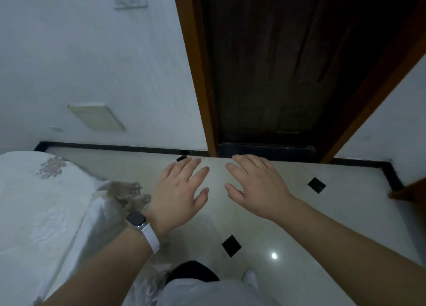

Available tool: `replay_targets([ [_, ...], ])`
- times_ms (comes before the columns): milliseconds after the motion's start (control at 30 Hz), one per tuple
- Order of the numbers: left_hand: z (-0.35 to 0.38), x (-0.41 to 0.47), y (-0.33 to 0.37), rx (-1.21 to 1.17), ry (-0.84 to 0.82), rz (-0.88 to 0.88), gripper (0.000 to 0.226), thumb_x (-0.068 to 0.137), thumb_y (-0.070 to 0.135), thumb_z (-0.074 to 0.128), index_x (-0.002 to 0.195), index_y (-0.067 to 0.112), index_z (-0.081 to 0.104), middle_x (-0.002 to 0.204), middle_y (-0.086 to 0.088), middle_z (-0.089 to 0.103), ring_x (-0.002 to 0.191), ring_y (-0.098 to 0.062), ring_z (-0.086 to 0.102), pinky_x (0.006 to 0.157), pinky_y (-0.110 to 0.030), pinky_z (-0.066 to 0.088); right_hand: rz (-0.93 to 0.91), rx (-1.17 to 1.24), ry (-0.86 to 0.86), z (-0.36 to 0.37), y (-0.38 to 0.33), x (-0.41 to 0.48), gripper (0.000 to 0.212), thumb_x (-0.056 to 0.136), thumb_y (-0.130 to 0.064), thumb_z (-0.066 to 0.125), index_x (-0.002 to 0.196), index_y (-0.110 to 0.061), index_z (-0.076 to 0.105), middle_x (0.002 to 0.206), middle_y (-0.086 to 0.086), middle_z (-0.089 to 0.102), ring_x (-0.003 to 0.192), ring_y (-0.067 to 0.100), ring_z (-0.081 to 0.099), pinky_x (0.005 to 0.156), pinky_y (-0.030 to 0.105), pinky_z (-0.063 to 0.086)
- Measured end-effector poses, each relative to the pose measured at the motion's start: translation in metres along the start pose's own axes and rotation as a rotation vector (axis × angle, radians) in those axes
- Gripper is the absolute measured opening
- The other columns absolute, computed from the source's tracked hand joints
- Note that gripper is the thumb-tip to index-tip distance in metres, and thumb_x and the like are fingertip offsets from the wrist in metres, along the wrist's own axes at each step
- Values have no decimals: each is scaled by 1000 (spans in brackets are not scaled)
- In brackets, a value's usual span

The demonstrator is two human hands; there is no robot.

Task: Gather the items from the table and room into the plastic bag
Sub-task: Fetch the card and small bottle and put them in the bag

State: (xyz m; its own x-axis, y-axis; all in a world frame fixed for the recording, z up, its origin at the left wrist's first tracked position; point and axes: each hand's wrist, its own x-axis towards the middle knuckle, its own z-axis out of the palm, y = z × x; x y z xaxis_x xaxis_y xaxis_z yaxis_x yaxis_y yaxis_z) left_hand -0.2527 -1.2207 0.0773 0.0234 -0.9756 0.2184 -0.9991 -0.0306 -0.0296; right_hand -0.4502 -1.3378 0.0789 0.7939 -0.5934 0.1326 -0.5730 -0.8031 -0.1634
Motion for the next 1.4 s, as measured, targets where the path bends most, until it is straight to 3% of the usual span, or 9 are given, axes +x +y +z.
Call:
replay_targets([
  [467, 72, 113, -178, -87, 61, -237, 46, 88, 41, 54, 126, 16, 61, 133, -10, 60, 125, -31, 53, 101, -47, 44, -165, -43, -111, 40, 1, 247, 55, 94, -53, 36, 136, -23, 54, 140, 3, 52, 129, 23, 46, 107, 42, 36],
  [867, 83, 187, -349, -89, 114, -408, 46, 88, 40, 54, 125, 15, 62, 132, -11, 59, 125, -34, 53, 102, -47, 41, -363, -23, -38, 67, -41, 454, 52, 89, -49, 42, 123, -15, 64, 127, 9, 61, 114, 29, 57, 95, 43, 46],
  [1133, 90, 197, -447, 28, 18, -662, 46, 87, 41, 53, 125, 17, 61, 131, -11, 60, 122, -34, 54, 99, -45, 43, -557, 105, -12, 118, -62, 615, 53, 90, -48, 42, 123, -14, 65, 129, 11, 61, 115, 31, 56, 94, 43, 45],
  [1400, 69, 216, -525, 140, -29, -1002, 48, 88, 43, 49, 127, 18, 60, 133, -10, 59, 124, -33, 52, 101, -46, 42, -801, 252, -97, 149, -120, 745, 53, 90, -48, 41, 122, -13, 66, 127, 11, 62, 112, 30, 59, 94, 43, 46],
])
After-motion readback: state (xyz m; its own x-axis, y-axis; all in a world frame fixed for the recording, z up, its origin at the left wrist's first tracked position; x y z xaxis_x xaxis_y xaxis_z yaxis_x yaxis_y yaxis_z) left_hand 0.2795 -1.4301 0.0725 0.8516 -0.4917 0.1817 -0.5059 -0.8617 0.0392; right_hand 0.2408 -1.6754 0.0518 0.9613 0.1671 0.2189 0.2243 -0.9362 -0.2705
